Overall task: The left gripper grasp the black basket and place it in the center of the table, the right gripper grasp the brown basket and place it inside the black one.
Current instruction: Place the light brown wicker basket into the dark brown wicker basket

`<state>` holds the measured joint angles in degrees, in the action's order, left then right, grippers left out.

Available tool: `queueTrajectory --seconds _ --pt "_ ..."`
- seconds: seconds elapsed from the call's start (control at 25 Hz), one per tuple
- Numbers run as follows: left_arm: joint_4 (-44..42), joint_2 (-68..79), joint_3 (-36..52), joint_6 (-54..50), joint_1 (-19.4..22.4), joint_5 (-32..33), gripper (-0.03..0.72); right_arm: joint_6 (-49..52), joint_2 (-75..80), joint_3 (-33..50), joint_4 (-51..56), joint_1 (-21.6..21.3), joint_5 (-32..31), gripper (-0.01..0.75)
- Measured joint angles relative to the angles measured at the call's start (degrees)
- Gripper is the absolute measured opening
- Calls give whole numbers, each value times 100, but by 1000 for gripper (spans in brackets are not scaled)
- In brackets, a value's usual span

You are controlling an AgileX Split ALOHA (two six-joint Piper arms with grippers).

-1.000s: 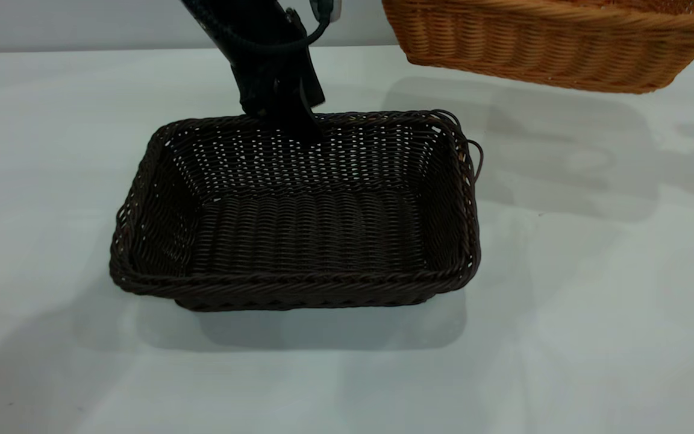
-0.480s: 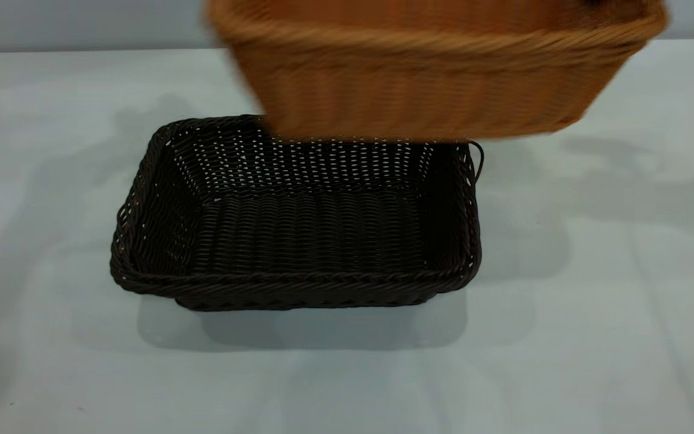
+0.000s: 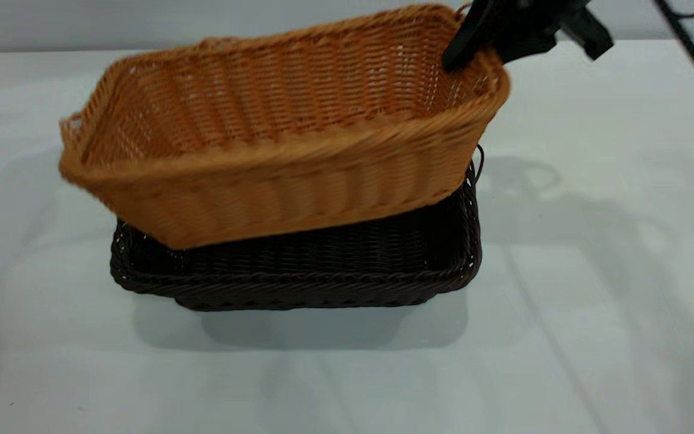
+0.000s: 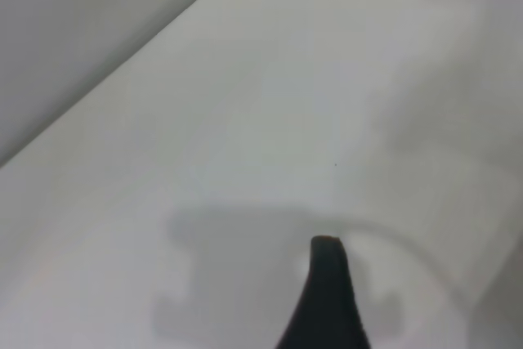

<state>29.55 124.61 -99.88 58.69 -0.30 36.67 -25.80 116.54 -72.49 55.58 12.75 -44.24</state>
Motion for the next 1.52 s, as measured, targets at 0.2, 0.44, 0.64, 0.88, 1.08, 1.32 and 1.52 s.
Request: queueTrajectory --seconds 0.2,0.44,0.64,0.88,1.08,1.32,1.52 --pt "0 2 0 0 -4 1 536 -12 0 189 167 1 400 71" --pt "0 24 0 5 -4 12 536 -281 -3 651 735 87 679 71" --pt "0 55 0 5 -4 12 536 -885 -3 844 1228 195 925 71" --pt "81 55 0 5 -4 12 536 -981 54 870 1322 209 1019 113" --pt "236 55 0 5 -4 12 536 -981 65 874 1399 209 998 339" --pt "242 46 0 89 -4 -100 536 -1047 53 831 1296 158 994 615" --pt "215 -322 0 97 -11 -259 536 -1053 -313 688 915 -266 1004 661"
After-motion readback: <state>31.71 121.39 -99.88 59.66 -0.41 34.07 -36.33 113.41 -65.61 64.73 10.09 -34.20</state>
